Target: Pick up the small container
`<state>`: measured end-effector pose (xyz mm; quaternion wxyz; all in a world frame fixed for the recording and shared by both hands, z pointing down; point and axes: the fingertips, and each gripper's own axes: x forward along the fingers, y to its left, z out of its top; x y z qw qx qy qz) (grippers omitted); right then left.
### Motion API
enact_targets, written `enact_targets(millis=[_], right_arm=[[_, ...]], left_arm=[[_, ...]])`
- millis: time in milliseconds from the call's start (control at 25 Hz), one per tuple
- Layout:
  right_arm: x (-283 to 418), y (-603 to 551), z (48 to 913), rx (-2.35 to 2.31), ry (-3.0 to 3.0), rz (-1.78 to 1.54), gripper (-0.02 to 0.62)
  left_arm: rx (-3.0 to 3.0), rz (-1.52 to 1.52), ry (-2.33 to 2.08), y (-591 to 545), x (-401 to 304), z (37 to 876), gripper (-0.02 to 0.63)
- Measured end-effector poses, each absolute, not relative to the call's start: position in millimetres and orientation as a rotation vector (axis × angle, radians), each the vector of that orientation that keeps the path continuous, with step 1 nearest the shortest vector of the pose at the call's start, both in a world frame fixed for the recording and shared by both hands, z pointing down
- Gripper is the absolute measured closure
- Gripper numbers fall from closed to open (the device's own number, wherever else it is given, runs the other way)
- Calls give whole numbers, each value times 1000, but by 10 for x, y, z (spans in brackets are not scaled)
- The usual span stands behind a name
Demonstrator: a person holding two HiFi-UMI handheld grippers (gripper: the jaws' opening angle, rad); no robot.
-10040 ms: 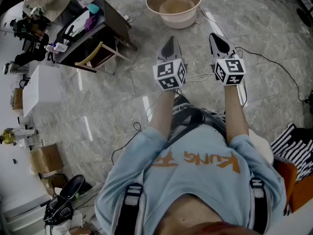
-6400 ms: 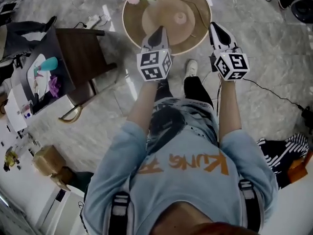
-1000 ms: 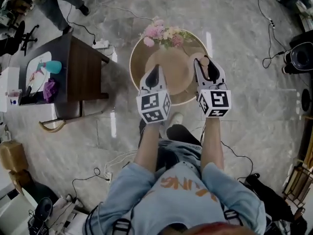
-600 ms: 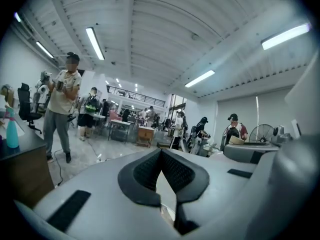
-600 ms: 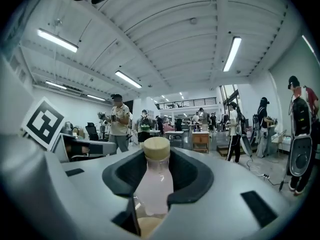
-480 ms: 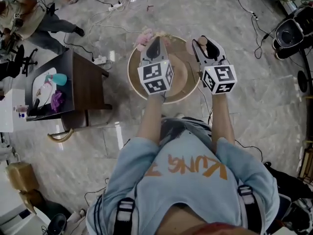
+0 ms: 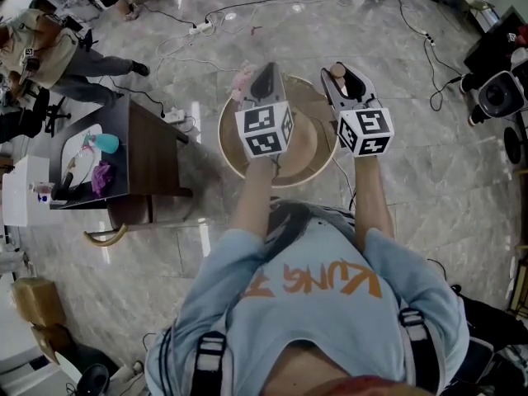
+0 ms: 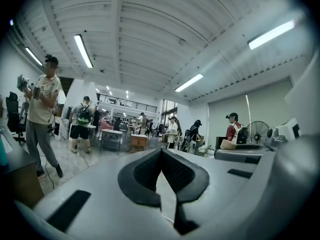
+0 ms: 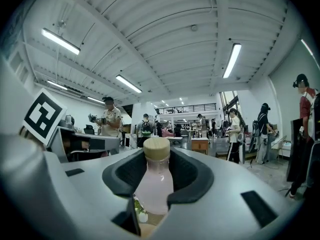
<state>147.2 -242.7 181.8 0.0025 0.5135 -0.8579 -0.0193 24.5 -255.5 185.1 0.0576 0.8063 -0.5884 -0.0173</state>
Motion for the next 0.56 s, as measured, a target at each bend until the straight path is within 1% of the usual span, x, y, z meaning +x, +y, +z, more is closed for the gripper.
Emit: enact_targets(millis=[560], right_arm=[[1687,-2471,1892,1608,-2669,-37,442]], left_arm=[[2446,-23,-1768,-2611,490,1910,583]])
